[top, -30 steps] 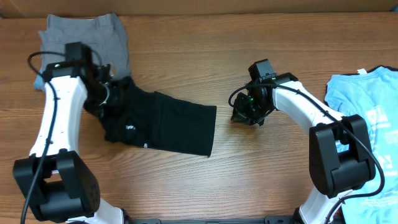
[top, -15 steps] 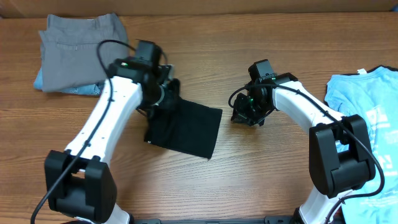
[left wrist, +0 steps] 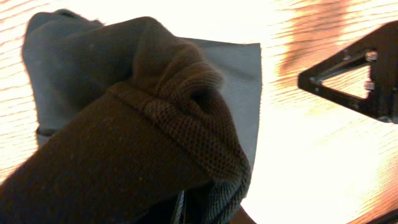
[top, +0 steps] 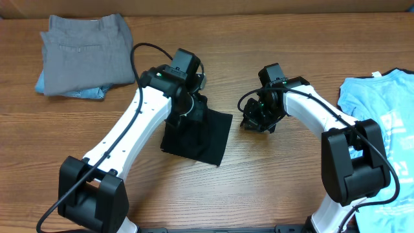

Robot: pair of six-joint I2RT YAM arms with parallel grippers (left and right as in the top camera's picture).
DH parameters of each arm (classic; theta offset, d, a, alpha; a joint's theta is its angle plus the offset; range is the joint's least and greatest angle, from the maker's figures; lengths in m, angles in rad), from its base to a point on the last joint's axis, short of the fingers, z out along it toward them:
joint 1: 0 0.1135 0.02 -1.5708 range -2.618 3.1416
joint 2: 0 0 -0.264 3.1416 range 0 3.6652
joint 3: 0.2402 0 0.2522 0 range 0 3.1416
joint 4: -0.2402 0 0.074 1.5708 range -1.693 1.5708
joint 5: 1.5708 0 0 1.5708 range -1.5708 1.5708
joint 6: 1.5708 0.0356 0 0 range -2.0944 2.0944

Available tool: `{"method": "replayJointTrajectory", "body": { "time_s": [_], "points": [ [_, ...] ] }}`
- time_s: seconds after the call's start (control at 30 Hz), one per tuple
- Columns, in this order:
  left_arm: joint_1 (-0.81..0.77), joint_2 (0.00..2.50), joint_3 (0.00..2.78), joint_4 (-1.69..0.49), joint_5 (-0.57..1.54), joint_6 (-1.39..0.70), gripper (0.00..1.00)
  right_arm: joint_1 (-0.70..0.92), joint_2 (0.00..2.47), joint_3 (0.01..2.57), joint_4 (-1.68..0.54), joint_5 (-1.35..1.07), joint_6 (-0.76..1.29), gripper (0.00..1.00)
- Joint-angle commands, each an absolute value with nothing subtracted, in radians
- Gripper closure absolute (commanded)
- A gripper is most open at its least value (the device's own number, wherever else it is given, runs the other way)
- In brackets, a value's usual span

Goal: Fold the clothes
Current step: 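Fold the left end rightward over the shirt with the left gripper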

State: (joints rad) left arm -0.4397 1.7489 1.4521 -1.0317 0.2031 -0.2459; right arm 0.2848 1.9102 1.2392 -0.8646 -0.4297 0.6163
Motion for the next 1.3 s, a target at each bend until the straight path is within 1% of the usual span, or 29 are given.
{"method": "replayJointTrajectory", "body": {
  "time_s": [0.0,0.2,0.23,0.3,0.33,0.37,0.43,0.53,0.67,0.77,0.87,0.93,1.0,1.03,1.1,1.17,1.2,1.27],
  "points": [
    [-0.473,1.763,1.474,-1.011,0.199,-0.267,0.85,0.284,1.876,1.23,-0.859,-0.419,0.629,0.82],
    [-0.516,1.832,1.474,-0.994,0.219,-0.27,0.85,0.284,1.876,1.23,-0.859,-0.419,0.629,0.82],
    [-0.527,1.848,1.474,-0.994,0.228,-0.27,0.8,0.284,1.876,1.23,-0.859,-0.419,0.629,0.82],
    [-0.546,1.878,1.474,-0.994,0.242,-0.271,0.59,0.284,1.876,1.23,-0.859,-0.419,0.629,0.82],
    [-0.553,1.889,1.474,-0.994,0.246,-0.273,0.53,0.284,1.876,1.23,-0.859,-0.419,0.629,0.82],
    [-0.561,1.898,1.474,-0.992,0.249,-0.278,0.44,0.284,1.876,1.23,-0.859,-0.419,0.629,0.82],
    [-0.572,1.909,1.474,-0.986,0.26,-0.285,0.36,0.284,1.876,1.23,-0.859,-0.419,0.629,0.82],
    [-0.577,1.906,1.479,-0.982,0.26,-0.286,0.37,0.284,1.876,1.23,-0.859,-0.419,0.628,0.82],
    [-0.558,1.905,1.519,-1.025,0.253,-0.284,0.44,0.284,1.876,1.232,-0.859,-0.42,0.608,0.82],
    [-0.516,1.902,1.596,-1.119,0.215,-0.268,0.48,0.284,1.874,1.252,-0.875,-0.421,0.556,0.82],
    [-0.457,1.902,1.695,-1.241,0.117,-0.258,0.45,0.284,1.851,1.28,-0.886,-0.436,0.501,0.81],
    [-0.413,1.902,1.744,-1.294,0.059,-0.249,0.37,0.284,1.822,1.296,-0.884,-0.437,0.474,0.78],
    [-0.358,1.902,1.765,-1.316,0.053,-0.221,0.34,0.289,1.781,1.313,-0.867,-0.449,0.409,0.7],
    [-0.338,1.902,1.763,-1.317,0.06,-0.219,0.34,0.291,1.766,1.315,-0.857,-0.45,0.392,0.65],
    [-0.296,1.903,1.747,-1.31,0.093,-0.2,0.38,0.295,1.744,1.315,-0.838,-0.45,0.387,0.6],
    [-0.266,1.903,1.724,-1.292,0.139,-0.179,0.44,0.3,1.741,1.315,-0.821,-0.451,0.377,0.57],
    [-0.252,1.904,1.706,-1.275,0.179,-0.159,0.47,0.302,1.742,1.315,-0.812,-0.451,0.37,0.51],
    [-0.235,1.904,1.663,-1.24,0.252,-0.121,0.58,0.311,1.748,1.312,-0.783,-0.451,0.365,0.45]
  ]
}}
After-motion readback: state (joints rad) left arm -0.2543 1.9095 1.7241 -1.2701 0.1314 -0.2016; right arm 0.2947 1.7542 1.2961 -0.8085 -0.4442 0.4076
